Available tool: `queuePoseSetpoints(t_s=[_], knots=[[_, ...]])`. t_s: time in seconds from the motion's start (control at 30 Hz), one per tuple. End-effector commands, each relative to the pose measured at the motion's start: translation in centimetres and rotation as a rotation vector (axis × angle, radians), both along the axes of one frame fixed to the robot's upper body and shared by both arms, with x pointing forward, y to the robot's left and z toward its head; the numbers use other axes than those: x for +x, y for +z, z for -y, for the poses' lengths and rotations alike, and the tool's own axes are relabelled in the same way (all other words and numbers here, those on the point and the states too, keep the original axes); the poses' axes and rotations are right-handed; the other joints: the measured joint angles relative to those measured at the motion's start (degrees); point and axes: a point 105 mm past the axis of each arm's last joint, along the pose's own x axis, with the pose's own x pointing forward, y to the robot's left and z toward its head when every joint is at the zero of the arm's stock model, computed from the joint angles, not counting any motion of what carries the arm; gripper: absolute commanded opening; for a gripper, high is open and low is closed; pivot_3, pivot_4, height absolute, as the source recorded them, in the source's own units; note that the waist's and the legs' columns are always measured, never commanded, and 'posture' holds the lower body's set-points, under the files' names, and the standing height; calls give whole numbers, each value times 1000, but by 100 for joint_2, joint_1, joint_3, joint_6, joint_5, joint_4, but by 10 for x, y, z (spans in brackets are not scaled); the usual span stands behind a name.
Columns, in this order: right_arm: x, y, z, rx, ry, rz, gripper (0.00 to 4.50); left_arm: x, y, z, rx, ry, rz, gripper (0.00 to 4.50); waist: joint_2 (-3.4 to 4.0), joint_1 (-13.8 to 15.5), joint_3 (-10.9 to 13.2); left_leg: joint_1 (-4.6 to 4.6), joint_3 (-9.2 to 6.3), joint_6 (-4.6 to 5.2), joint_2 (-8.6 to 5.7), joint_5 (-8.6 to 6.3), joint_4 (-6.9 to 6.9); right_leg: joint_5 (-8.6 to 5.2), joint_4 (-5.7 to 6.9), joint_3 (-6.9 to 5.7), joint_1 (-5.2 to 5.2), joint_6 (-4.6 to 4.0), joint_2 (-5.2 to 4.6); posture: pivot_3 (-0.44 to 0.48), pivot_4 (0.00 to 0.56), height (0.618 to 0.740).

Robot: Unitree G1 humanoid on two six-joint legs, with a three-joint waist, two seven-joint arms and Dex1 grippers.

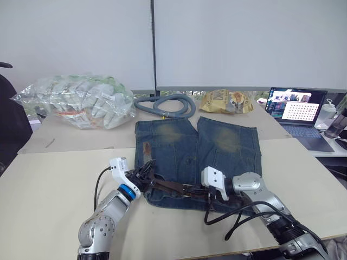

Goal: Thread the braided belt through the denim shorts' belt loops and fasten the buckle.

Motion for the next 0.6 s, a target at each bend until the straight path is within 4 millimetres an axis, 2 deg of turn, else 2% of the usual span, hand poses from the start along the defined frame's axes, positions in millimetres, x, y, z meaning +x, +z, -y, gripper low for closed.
queuePoseSetpoints(t_s=[0.03,0.27,0.5,0.6], knots=[[-9,-36,8,-97,-16,-119,8,-1,17,-2,-4,8,79,0,0,0,0,0,0,0,0,0,0,0,0,0,0,0,0,0,150,740],[-13,-52,7,-189,-24,-160,8,1,29,-7,-11,57,135,0,-4,-10,-6,5,1,0,2,-4,-2,-1,0,-1,0,-2,-3,0,150,740],[-10,-62,10,-250,-74,-175,8,11,17,-21,-24,171,60,0,-55,-12,-70,20,0,-7,11,-14,-12,-26,1,-3,3,-44,-4,0,150,740],[-11,-59,4,-225,-59,-165,8,10,22,-13,-12,127,81,0,-80,-12,-91,26,0,-12,13,-14,-20,-30,2,-3,4,-52,-3,0,150,740]])
